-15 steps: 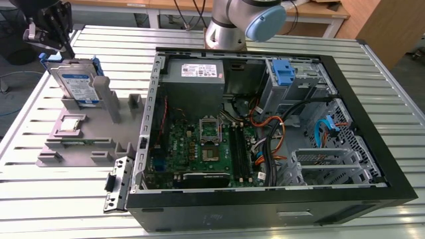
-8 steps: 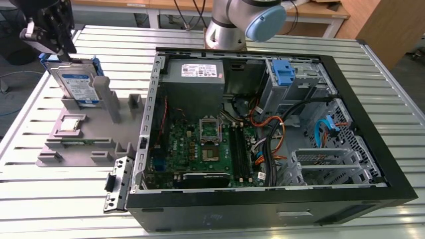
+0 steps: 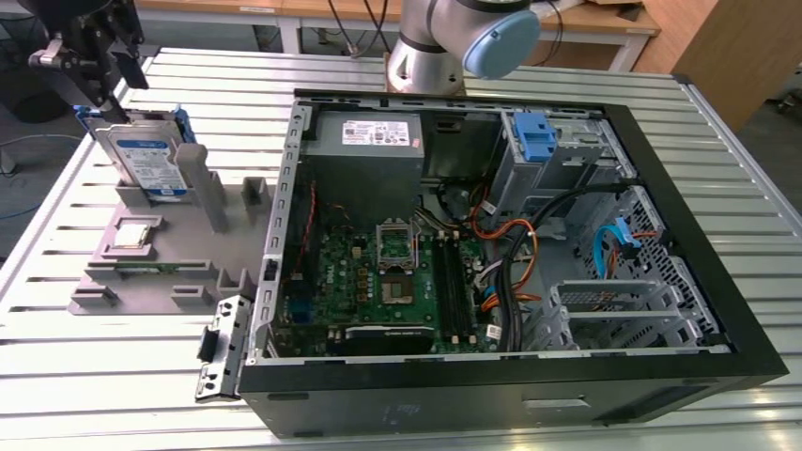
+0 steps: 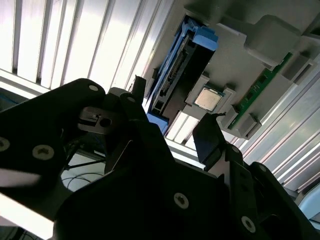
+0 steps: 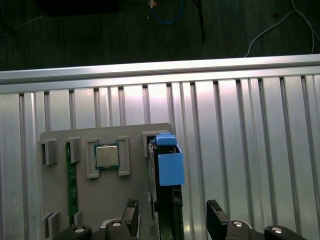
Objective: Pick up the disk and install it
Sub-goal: 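Pick up the disk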
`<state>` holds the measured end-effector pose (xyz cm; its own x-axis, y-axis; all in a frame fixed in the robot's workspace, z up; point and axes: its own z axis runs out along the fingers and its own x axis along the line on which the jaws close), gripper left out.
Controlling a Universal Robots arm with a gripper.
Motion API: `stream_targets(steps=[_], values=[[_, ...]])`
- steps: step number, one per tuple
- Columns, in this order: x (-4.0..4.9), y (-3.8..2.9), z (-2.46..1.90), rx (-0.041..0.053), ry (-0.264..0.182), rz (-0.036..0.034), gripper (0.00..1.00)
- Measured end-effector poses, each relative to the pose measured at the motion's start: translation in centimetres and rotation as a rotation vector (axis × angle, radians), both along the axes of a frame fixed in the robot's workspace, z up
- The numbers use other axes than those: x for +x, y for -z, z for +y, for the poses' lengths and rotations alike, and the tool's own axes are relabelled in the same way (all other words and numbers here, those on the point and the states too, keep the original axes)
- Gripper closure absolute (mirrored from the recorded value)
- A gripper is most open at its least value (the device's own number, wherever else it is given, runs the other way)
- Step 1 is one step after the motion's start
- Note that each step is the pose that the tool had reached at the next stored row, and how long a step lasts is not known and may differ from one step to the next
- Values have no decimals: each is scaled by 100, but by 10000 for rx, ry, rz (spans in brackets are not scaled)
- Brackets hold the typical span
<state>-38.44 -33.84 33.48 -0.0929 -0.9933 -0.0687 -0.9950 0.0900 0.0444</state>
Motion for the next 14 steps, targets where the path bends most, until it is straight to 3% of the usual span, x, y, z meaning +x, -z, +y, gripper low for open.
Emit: stream_targets(steps=[2,3,8,14], values=[[0,-1,0,0,0,0,35],[0,-59,0,0,0,0,35],[0,-101,0,0,0,0,35],[0,-105,0,0,0,0,35]])
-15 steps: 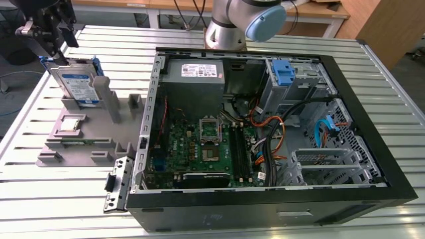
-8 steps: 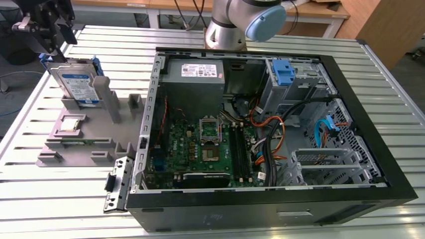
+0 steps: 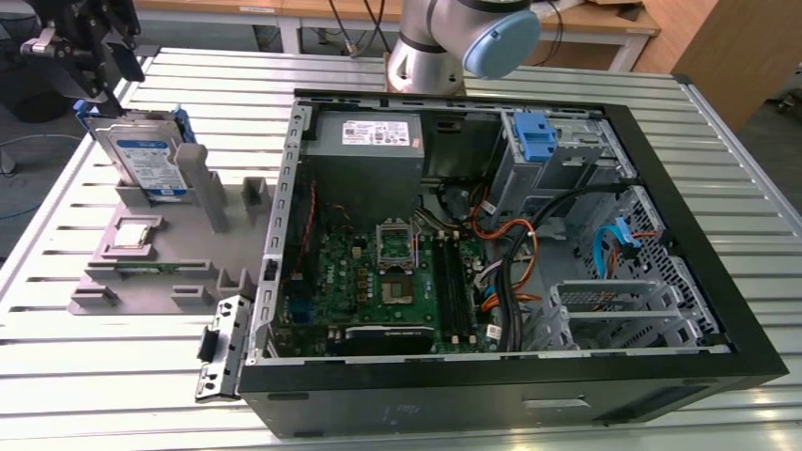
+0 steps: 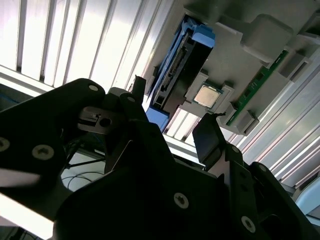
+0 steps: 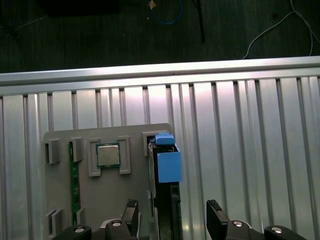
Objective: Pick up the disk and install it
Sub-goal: 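Pick up the disk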
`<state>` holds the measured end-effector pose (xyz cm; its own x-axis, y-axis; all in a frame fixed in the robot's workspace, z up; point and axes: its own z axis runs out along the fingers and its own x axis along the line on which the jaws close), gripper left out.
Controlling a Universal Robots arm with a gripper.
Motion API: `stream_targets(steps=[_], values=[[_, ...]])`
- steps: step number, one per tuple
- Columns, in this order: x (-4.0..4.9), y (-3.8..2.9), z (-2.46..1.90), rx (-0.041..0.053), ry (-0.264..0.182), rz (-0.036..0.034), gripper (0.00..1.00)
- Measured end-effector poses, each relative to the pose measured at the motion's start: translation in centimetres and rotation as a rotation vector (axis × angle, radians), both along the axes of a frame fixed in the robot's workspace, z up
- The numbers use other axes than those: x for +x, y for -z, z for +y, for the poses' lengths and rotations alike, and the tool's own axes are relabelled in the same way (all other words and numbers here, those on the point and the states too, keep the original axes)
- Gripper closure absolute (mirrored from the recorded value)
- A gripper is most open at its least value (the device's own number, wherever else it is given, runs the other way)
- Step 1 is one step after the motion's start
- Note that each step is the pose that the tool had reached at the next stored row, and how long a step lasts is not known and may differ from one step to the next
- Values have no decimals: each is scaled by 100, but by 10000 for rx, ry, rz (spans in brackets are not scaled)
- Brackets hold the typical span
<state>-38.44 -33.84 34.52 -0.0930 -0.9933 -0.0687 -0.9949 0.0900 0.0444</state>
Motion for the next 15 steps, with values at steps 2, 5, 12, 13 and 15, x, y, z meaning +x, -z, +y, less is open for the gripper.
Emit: stream_targets(steps=[2,5,12,13,15], values=[[0,1,0,-2,0,3,35],[0,16,0,0,-18,0,35],[0,78,0,-22,-310,0,35],[0,94,0,-24,-322,1,35],[-1,127,0,-45,-347,0,35]])
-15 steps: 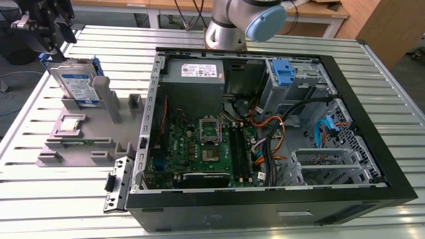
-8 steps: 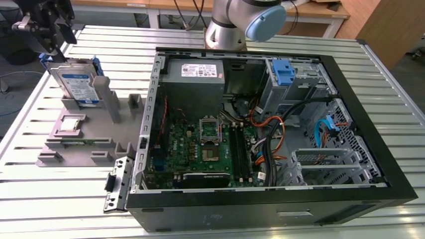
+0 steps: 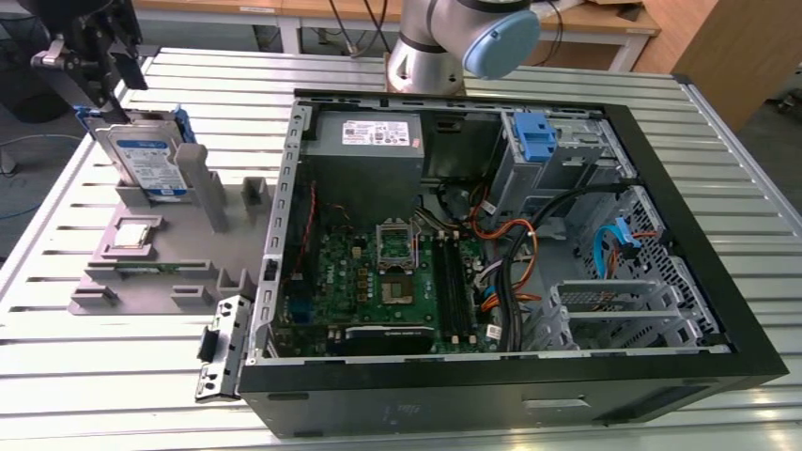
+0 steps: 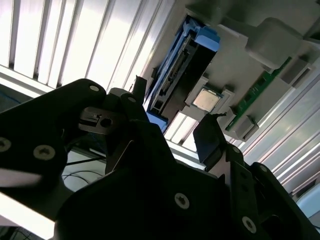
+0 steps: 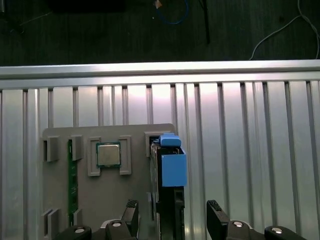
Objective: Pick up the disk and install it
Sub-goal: 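Pick up the disk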
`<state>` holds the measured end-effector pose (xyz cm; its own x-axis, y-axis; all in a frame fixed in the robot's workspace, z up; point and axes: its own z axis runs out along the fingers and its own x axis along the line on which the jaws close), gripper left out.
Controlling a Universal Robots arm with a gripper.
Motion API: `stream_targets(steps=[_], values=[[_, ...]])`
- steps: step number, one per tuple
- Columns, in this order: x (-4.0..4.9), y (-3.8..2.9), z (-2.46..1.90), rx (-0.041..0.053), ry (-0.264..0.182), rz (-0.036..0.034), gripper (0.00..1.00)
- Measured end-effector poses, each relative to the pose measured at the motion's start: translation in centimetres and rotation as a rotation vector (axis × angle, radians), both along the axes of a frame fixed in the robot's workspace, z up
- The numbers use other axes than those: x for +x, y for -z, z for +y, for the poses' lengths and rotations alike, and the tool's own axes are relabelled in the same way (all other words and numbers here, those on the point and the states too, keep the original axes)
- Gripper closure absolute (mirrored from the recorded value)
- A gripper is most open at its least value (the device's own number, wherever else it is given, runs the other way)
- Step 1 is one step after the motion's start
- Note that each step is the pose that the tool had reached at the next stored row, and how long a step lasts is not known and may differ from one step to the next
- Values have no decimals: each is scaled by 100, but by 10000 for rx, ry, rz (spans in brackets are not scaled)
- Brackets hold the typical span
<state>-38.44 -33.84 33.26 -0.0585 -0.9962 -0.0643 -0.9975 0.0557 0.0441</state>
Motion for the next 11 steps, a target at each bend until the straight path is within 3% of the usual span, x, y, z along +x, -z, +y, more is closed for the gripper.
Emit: stream_targets(steps=[11], values=[[-6,156,2,-80,-103,0,35]])
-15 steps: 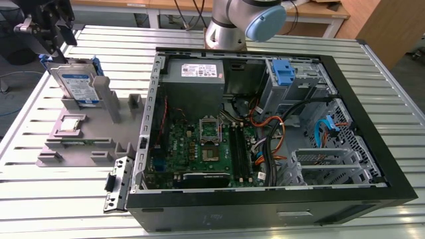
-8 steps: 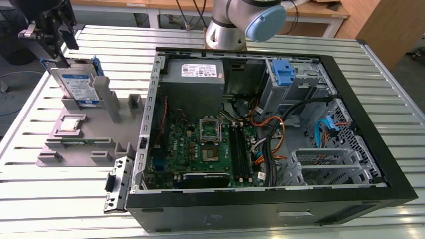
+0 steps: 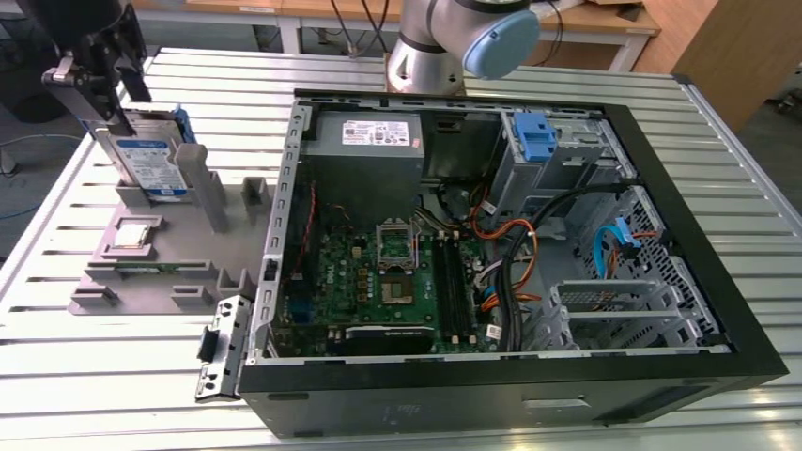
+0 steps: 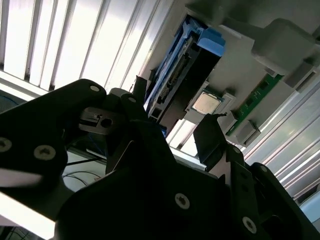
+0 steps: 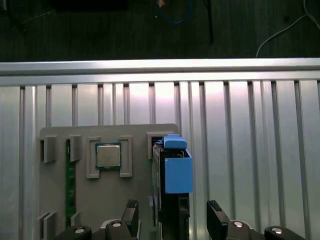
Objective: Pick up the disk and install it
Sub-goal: 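Pick up the disk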
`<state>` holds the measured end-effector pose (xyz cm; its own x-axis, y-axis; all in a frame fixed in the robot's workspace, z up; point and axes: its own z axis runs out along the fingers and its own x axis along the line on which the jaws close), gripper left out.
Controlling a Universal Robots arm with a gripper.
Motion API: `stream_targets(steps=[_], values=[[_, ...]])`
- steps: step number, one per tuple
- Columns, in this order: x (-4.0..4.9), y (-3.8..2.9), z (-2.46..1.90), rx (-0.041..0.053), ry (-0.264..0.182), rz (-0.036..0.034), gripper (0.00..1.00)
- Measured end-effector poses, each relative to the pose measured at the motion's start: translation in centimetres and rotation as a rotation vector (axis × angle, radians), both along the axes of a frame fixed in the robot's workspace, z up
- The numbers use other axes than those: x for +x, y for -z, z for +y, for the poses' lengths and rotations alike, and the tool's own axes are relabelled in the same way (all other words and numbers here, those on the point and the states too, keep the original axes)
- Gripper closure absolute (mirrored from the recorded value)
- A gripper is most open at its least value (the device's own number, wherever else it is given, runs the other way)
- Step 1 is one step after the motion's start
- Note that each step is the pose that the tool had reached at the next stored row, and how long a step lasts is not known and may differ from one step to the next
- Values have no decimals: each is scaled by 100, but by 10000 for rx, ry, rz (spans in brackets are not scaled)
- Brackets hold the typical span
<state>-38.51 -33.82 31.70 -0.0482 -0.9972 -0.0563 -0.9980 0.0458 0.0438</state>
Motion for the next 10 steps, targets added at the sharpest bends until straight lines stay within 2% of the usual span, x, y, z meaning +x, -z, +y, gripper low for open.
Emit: stream_targets(steps=[3,4,8,10], values=[[-2,38,0,-1,-31,0,35],[-10,180,9,-3,-173,3,35],[-9,184,60,-1,-175,0,35],[-9,185,70,-2,-175,0,35]])
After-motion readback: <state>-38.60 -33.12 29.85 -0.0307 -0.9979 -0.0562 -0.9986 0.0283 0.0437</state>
